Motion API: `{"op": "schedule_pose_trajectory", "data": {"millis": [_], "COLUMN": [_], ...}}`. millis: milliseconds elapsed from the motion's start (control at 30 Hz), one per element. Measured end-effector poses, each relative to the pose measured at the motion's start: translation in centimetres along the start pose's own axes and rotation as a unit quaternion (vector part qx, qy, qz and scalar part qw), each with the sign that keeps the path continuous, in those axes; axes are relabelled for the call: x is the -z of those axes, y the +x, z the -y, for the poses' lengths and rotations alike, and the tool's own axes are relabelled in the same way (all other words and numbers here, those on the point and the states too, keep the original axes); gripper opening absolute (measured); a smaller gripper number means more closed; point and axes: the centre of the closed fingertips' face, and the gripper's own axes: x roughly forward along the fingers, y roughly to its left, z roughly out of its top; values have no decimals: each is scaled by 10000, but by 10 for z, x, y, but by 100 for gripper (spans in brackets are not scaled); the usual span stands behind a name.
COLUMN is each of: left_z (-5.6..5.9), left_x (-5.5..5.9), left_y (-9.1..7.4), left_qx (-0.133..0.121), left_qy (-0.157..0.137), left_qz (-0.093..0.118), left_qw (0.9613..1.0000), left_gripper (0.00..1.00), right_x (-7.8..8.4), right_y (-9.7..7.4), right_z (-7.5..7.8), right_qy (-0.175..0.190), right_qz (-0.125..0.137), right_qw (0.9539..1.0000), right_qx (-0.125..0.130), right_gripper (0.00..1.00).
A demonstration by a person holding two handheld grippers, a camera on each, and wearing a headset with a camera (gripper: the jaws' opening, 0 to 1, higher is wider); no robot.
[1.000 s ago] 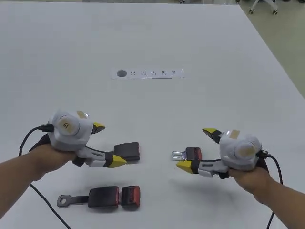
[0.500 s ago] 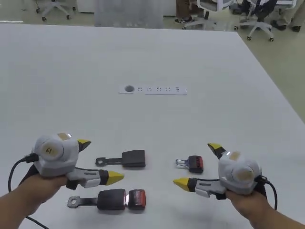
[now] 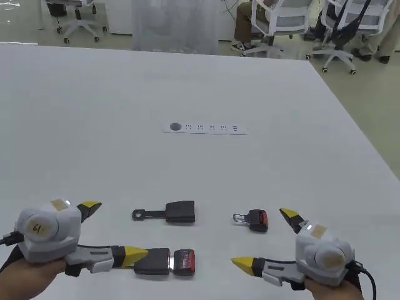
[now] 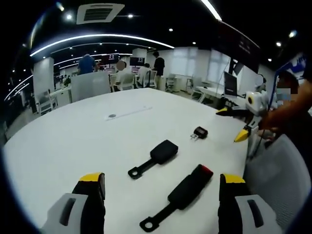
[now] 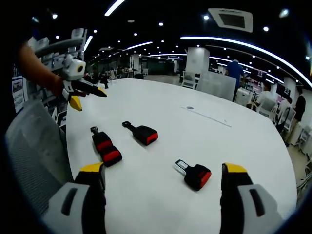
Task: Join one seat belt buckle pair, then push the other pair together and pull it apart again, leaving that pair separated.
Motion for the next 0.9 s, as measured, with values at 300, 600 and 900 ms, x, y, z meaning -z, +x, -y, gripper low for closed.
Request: {"op": "schedule_pose_trajectory", "data": {"millis": [300, 600, 900], "left_z": [2, 15, 18], "left_x": [15, 11, 8], "left_y": [-18, -19, -20], "left_qx": [-34, -8, -10], "left_qy": [-113, -235, -247], "left_qz": [27, 68, 110], "left_qw": [9999, 9997, 9996], "left_gripper": [100, 100, 100], "right_x": [10, 16, 12], "right_y": [-16, -14, -13], "right_z": [-2, -7, -7], "right_qy": [105, 244, 302], "right_qz": [-39, -43, 1], "right_qw": [9998, 9995, 9992], "right_qx": [165, 216, 248], "right_gripper": [100, 100, 100]}}
